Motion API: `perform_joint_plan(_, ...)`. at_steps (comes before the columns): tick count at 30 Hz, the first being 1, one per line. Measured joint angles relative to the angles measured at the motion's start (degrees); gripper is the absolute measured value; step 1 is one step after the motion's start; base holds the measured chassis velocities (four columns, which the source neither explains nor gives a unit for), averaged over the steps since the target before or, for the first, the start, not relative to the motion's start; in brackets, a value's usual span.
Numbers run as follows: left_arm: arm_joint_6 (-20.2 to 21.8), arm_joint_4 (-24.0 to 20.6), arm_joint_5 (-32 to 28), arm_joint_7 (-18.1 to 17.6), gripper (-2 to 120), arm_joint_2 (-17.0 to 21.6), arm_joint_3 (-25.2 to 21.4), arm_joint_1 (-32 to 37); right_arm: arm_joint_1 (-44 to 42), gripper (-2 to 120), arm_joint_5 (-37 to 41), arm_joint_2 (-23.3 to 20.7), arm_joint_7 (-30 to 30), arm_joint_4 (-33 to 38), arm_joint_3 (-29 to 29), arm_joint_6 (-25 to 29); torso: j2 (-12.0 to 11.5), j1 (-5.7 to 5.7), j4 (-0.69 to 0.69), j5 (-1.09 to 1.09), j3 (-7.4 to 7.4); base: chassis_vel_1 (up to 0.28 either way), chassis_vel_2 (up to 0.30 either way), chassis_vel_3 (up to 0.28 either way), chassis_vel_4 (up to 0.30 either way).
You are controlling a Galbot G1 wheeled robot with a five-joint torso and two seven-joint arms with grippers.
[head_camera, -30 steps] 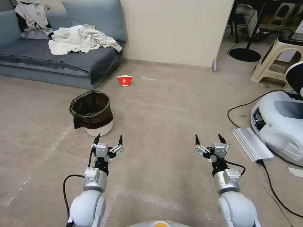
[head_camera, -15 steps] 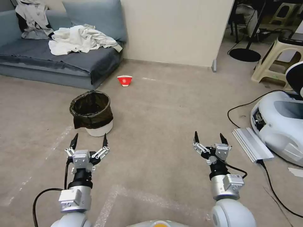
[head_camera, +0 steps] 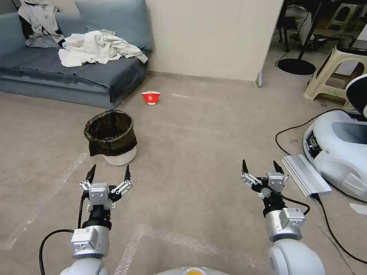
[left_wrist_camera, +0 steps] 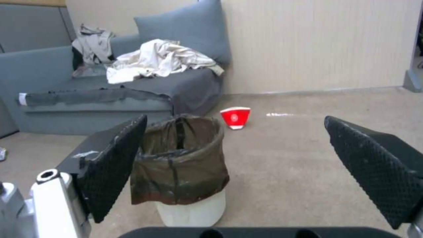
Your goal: Pick up the trash can from the floor.
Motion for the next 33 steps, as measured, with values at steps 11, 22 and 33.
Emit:
perform_joint_plan(11,-0.98,0.18,0.02,0.61,100,-0.09,-0.01,-0.08,-0.82,100,1.62,0.31,0.26,0.03,-0.11,0.41,0.00,0.00,0.00,0.00,0.00,0.000,0.000,0.000,0.000)
perform_joint_plan(22,-1.95,0.96,0.12,1.07,100,-0.09,0.13,-0.08,-0.79,100,2.08,0.45,0.93,-0.01,-0.24,0.56,0.00,0.00,0.00,0.00,0.00,0.028,0.025,0.027,0.024)
perform_joint_plan(33,-2.18,1.25,0.77,1.58,100,-0.16,0.22,0.04,-0.58,100,2.04,0.52,1.75,-0.48,-0.54,0.57,0.00,0.00,0.00,0.00,0.00,0.062,0.073,0.064,0.068)
